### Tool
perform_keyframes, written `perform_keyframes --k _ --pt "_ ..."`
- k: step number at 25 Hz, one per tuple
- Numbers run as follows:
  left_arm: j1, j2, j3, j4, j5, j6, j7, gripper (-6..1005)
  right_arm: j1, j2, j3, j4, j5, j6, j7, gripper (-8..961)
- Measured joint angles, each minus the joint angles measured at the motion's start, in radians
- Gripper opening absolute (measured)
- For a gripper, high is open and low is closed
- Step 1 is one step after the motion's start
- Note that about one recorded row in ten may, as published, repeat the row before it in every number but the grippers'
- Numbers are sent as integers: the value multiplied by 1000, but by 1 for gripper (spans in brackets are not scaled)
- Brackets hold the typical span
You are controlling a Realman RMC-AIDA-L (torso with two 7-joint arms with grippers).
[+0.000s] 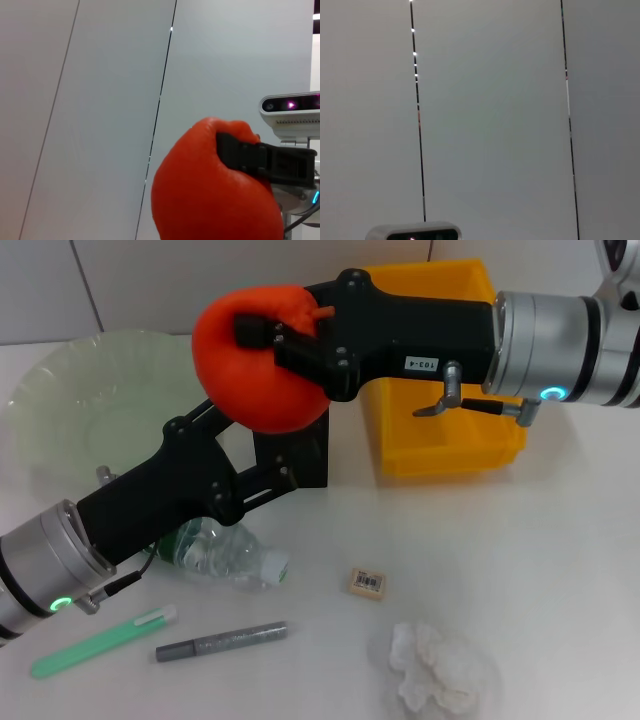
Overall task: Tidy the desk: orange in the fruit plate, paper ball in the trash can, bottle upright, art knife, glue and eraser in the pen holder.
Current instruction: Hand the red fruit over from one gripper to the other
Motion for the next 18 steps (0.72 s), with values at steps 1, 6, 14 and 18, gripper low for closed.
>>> perform_keyframes --k 1,6,14,18 --pt "0 0 0 0 0 0 0 828 0 0 0 0 0 0 0 78" --pt "-1 0 -5 2 0 -3 -16 827 1 0 -6 -2 -19 5 0 81" --pt "-3 0 -11 18 -2 -42 -64 777 2 0 -8 -7 -23 2 -1 87" --pt "-3 0 -13 19 -3 -53 -60 736 2 0 -8 -7 -23 1 -1 90"
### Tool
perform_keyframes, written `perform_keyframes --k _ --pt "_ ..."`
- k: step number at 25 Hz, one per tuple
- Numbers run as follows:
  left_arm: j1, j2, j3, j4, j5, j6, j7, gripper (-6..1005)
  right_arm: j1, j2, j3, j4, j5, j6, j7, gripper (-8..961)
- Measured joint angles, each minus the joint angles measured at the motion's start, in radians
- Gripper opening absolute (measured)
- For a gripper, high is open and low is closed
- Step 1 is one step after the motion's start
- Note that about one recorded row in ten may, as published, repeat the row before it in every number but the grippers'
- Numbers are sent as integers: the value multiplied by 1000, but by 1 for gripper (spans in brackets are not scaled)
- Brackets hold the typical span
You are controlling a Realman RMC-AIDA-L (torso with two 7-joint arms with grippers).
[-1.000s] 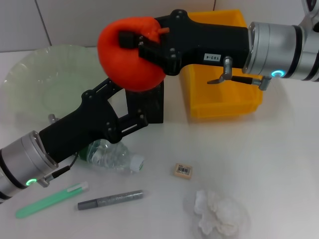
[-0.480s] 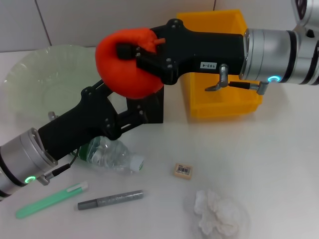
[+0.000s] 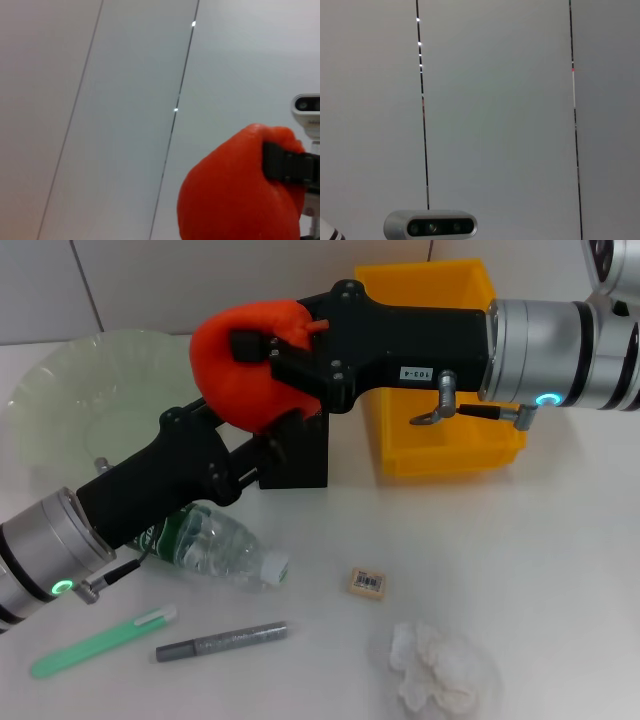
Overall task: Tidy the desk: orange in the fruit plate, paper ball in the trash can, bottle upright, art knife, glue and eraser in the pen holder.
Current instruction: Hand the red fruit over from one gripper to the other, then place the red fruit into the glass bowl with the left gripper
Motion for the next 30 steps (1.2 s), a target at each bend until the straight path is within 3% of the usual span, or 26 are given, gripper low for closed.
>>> perform_keyframes --k 2,7,14,18,25,29,30 --pt "0 0 -5 0 -2 -16 3 716 0 0 3 2 0 -1 2 91" --pt "7 0 1 24 -2 -9 18 520 -2 0 10 5 5 1 6 95" --pt "4 0 3 33 5 -9 18 432 -9 2 10 1 7 5 7 100" --pt "4 0 3 35 1 -11 18 384 -13 2 12 -1 9 2 8 291" --pt "6 0 -2 35 0 -27 20 317 -64 0 23 -66 65 -34 3 441" --pt "15 4 -19 51 0 -91 41 279 -140 1 113 -125 168 -122 -2 526" --pt "18 6 -25 56 0 -104 43 270 -140 1 113 -125 168 -122 -2 601"
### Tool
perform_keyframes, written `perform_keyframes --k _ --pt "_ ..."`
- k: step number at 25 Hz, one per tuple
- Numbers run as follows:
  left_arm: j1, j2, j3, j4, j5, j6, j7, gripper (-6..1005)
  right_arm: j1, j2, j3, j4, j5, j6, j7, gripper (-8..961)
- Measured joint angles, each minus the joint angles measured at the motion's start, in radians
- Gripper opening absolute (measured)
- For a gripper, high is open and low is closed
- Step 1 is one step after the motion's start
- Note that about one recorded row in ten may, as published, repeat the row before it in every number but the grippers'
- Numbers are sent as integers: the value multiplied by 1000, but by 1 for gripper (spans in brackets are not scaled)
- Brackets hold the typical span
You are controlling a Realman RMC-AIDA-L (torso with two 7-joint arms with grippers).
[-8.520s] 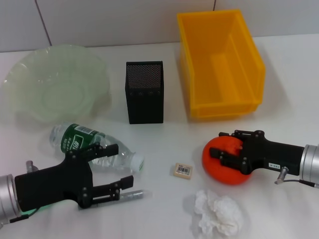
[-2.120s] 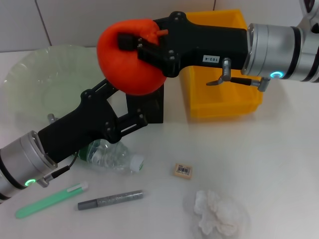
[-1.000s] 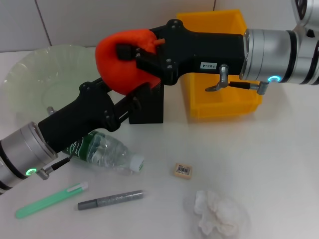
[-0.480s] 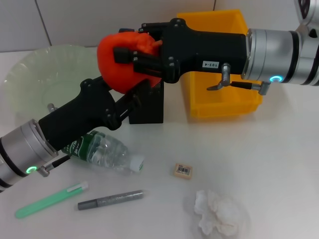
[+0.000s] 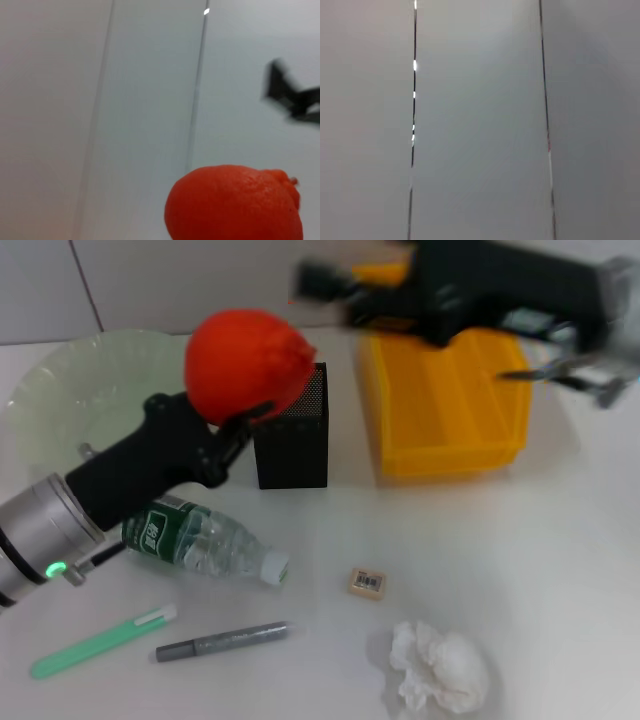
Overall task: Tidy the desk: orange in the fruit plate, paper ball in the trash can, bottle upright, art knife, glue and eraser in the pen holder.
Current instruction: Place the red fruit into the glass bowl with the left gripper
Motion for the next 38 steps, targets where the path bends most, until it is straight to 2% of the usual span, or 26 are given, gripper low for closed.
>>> perform_keyframes --k 1,2,3,7,8,10,12,18,21,31,38 --pt "4 2 -10 9 0 -21 3 260 -12 0 27 -3 19 -23 0 676" --pt "8 5 -22 16 1 -37 4 247 -40 0 96 -3 51 -76 -1 751" --pt "8 5 -22 16 1 -37 4 233 -40 0 96 -3 51 -76 -1 756" --pt "25 14 -81 65 7 -156 4 180 -95 2 251 15 63 -190 4 774" --pt "25 14 -81 65 7 -156 4 171 -95 2 251 15 63 -190 4 774" --pt "26 16 -111 106 9 -358 3 153 -116 2 321 43 65 -241 6 774" --pt "13 14 -115 112 8 -454 -8 135 -126 1 359 61 67 -271 6 773" --pt "1 6 -129 122 -1 -565 -32 79 -144 0 402 87 75 -319 6 773" --pt "1 3 -128 125 -2 -561 -29 60 -153 -1 415 88 76 -329 6 773" --pt "25 0 -118 134 -25 -508 -34 133 -168 -1 429 91 76 -357 8 772" --pt "66 4 -124 137 -26 -433 -35 396 -173 -1 434 92 74 -360 10 771"
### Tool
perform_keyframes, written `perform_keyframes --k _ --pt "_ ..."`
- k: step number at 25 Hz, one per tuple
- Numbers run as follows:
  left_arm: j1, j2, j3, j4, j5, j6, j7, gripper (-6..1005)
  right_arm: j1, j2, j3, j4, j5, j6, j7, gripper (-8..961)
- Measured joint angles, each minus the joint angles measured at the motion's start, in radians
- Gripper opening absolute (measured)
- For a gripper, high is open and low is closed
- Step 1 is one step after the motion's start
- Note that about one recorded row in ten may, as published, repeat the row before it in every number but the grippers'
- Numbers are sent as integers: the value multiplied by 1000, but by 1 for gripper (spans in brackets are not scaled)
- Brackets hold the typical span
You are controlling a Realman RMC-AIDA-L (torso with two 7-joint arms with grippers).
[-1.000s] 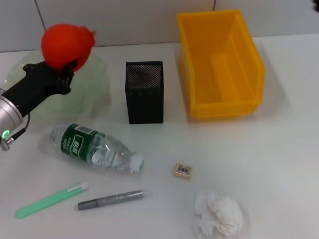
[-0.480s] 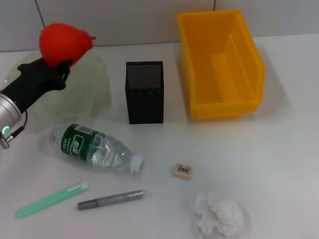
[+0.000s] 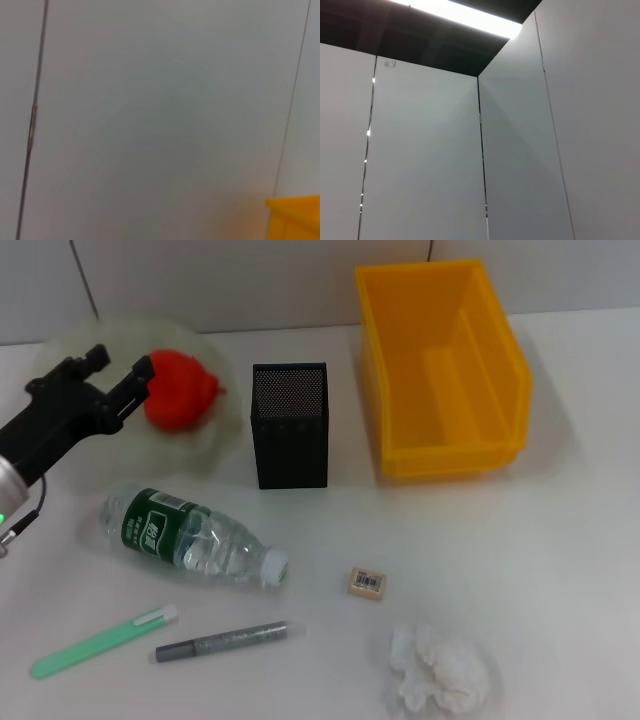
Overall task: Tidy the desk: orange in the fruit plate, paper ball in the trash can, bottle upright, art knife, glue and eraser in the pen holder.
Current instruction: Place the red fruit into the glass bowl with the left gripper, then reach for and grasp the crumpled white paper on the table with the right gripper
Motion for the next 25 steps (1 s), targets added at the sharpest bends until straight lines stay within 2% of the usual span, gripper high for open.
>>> perform_keyframes --k 1,3,4,5,9,14,17,20,22,23,25 --pt "33 4 -7 9 -1 77 0 442 0 0 3 0 -6 0 1 771" --pt "55 6 -8 16 1 128 0 535 -1 -1 11 -6 -30 6 13 770" --pt "97 10 -8 30 8 214 7 582 5 -5 24 -38 -84 19 47 770" --pt "97 10 -8 30 8 214 7 629 5 -5 24 -38 -84 19 47 770" --pt "172 16 -6 37 11 336 15 818 35 -9 43 -194 -276 58 172 770" --pt "230 20 9 31 72 385 27 832 114 -15 21 -480 -602 67 488 769" --pt "239 20 10 30 191 402 47 841 191 -37 -35 -603 -812 14 659 769" --pt "242 13 8 28 259 412 65 844 305 -79 -98 -604 -939 -123 828 769" --pt "247 7 6 28 280 413 76 845 371 -94 -127 -561 -968 -214 899 769" --pt "249 6 7 27 283 414 79 845 397 -96 -141 -540 -985 -248 922 768" --pt "251 6 8 27 284 416 80 845 424 -85 -184 -514 -1041 -283 947 768"
